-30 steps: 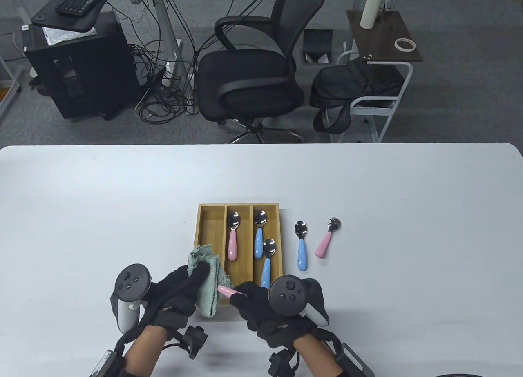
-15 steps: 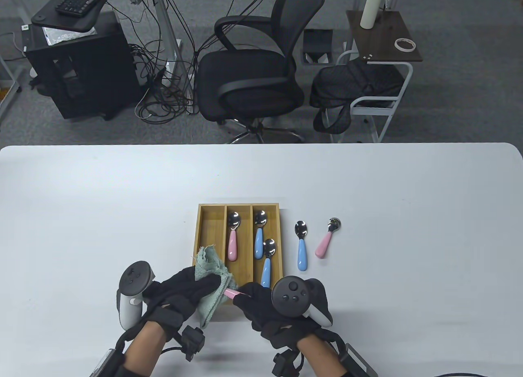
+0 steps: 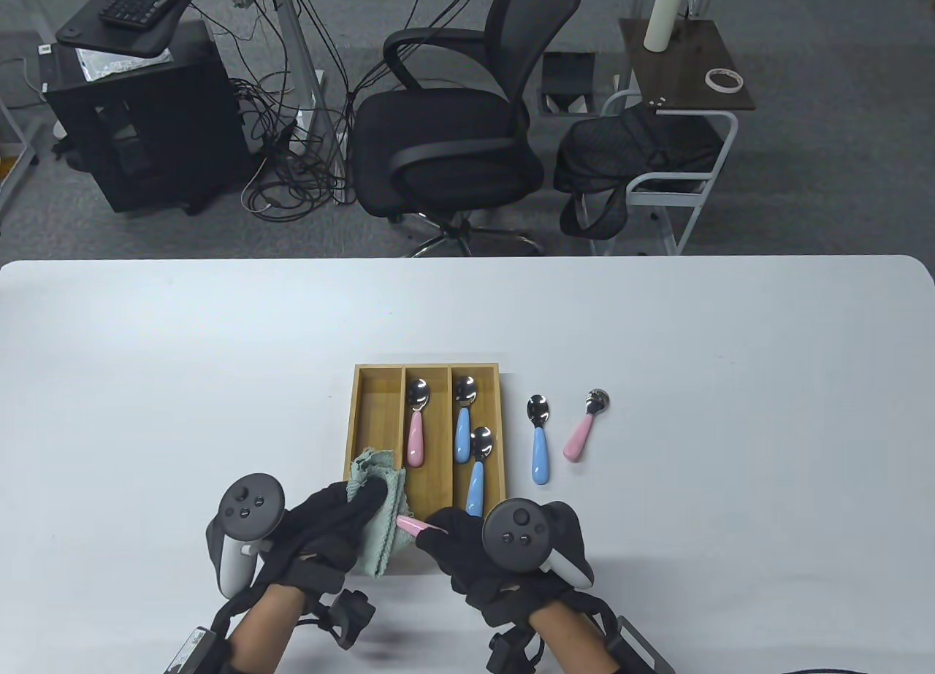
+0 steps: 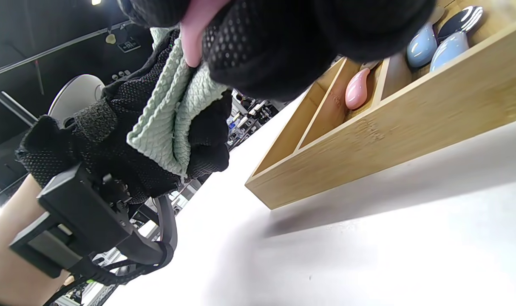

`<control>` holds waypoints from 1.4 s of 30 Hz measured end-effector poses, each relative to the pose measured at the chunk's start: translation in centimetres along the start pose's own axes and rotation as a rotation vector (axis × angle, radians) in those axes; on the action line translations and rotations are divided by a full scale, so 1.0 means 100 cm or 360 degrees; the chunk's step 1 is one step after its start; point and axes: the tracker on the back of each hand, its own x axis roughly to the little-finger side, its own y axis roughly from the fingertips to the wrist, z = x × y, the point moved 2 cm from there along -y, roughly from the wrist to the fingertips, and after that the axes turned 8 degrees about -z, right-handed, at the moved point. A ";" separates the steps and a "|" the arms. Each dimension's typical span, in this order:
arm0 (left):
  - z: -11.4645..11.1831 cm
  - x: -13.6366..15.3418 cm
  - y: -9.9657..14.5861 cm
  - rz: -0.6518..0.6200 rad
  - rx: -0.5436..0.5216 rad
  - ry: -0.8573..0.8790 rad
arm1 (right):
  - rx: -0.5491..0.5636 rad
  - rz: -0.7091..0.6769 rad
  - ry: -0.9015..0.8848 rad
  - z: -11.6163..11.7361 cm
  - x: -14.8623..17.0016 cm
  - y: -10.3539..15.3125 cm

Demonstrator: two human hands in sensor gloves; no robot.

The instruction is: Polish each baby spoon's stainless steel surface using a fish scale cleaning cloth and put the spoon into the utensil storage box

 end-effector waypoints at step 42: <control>0.066 0.034 -0.008 0.0078 -0.0277 0.0647 | 0.0200 0.0733 -0.0036 -0.015 0.034 -0.067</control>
